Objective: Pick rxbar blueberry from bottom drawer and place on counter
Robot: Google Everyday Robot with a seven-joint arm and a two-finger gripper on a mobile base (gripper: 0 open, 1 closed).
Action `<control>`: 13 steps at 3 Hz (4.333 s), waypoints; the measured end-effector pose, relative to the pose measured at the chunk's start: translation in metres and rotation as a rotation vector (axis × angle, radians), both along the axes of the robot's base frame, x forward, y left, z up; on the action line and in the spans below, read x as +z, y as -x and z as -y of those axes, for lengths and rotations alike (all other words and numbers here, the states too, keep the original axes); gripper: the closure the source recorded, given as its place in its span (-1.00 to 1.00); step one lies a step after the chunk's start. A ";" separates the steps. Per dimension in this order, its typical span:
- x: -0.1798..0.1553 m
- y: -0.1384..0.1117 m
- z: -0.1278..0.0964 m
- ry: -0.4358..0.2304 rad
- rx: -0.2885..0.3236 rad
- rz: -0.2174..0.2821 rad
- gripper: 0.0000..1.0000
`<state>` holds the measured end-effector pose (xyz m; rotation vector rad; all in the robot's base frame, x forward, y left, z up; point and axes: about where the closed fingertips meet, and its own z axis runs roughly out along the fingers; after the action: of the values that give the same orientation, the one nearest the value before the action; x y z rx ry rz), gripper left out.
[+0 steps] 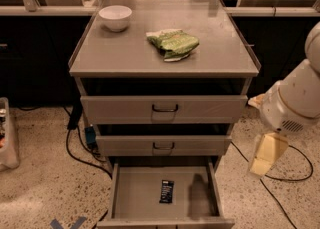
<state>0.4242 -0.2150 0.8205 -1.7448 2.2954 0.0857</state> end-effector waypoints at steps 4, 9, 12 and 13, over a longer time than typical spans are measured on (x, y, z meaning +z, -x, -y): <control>-0.088 0.010 0.026 -0.071 -0.049 -0.040 -1.00; -0.293 -0.024 -0.008 -0.202 0.006 -0.082 -1.00; -0.419 -0.038 -0.050 -0.190 0.053 -0.165 -1.00; -0.472 -0.038 -0.086 -0.191 0.044 -0.199 -1.00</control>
Offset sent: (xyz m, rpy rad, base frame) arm -0.0065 -0.0014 -0.0413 0.0200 0.0303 -0.0165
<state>0.4622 -0.1290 0.3481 -1.7570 2.2942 0.4904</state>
